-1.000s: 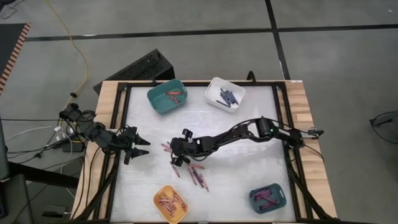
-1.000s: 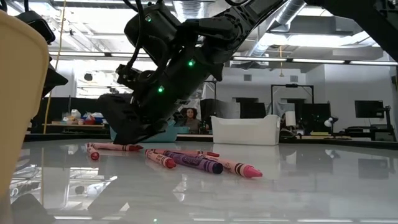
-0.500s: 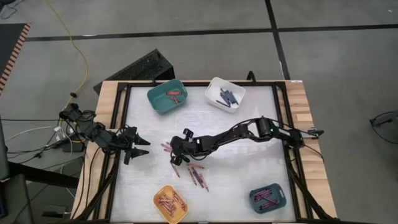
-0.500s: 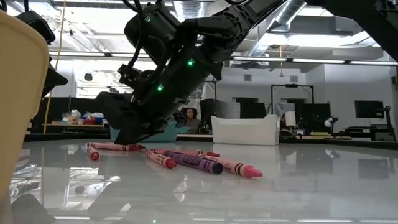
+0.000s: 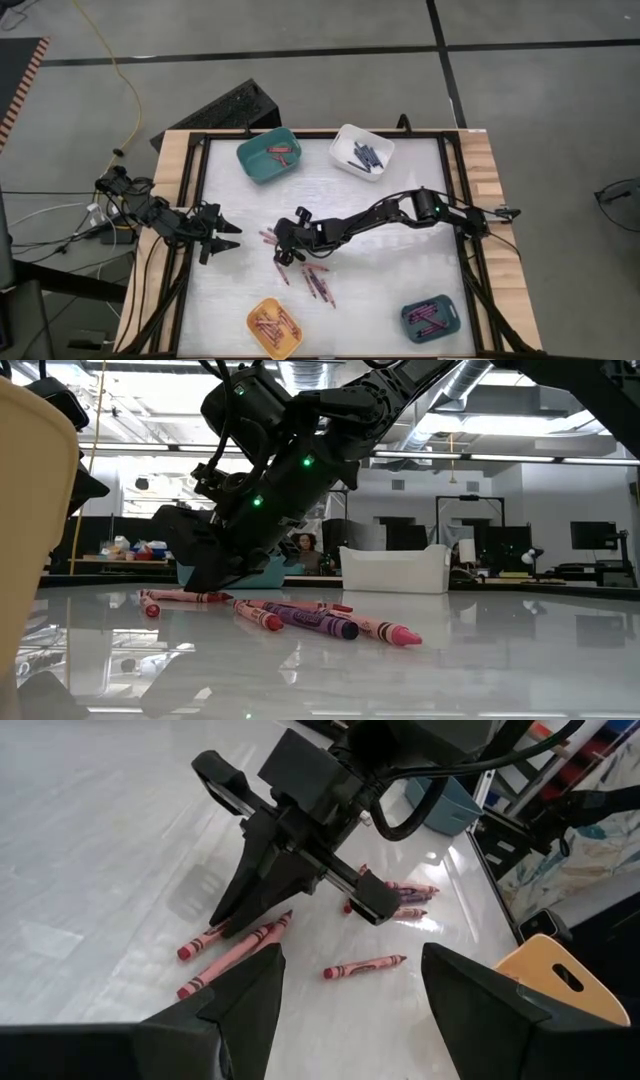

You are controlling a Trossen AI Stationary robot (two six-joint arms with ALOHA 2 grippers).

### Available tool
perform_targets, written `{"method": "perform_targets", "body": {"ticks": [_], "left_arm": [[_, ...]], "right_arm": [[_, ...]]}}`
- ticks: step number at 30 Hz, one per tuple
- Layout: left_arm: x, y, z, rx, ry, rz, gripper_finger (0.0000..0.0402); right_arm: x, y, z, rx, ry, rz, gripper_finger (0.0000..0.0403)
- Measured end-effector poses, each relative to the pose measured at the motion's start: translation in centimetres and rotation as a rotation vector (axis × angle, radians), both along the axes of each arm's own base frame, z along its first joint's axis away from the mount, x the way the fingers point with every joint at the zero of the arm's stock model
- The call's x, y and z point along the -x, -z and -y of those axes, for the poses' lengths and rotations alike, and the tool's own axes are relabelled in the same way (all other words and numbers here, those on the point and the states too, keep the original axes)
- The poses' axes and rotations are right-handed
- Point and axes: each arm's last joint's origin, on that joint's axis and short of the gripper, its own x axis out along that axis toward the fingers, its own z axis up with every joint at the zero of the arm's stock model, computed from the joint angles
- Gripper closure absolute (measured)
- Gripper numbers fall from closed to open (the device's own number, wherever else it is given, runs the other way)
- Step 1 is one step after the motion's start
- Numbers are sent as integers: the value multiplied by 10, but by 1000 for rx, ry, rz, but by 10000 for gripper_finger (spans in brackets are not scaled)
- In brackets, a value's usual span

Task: Sort crayons
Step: Put the red crayon into the top green bin

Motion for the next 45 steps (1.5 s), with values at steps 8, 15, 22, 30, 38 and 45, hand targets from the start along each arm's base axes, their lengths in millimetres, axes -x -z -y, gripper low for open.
{"method": "perform_targets", "body": {"ticks": [8, 15, 22, 30, 38, 45], "left_arm": [[0, 0, 0, 0, -1, 0, 174], [0, 0, 0, 0, -1, 0, 174], [0, 0, 0, 0, -1, 0, 174], [0, 0, 0, 0, -1, 0, 174], [0, 0, 0, 0, -1, 0, 174], [0, 0, 0, 0, 0, 0, 174]], "right_arm": [[1, -12, 2, -2, -6, 14, 400], [1, -25, 21, 15, 13, 33, 401], [-3, -32, 44, 28, 52, 94, 401], [-11, -46, 73, 46, 98, 247, 401], [-16, -66, 106, 71, 153, 333, 401], [-21, -94, 130, 134, 171, 385, 400]]}}
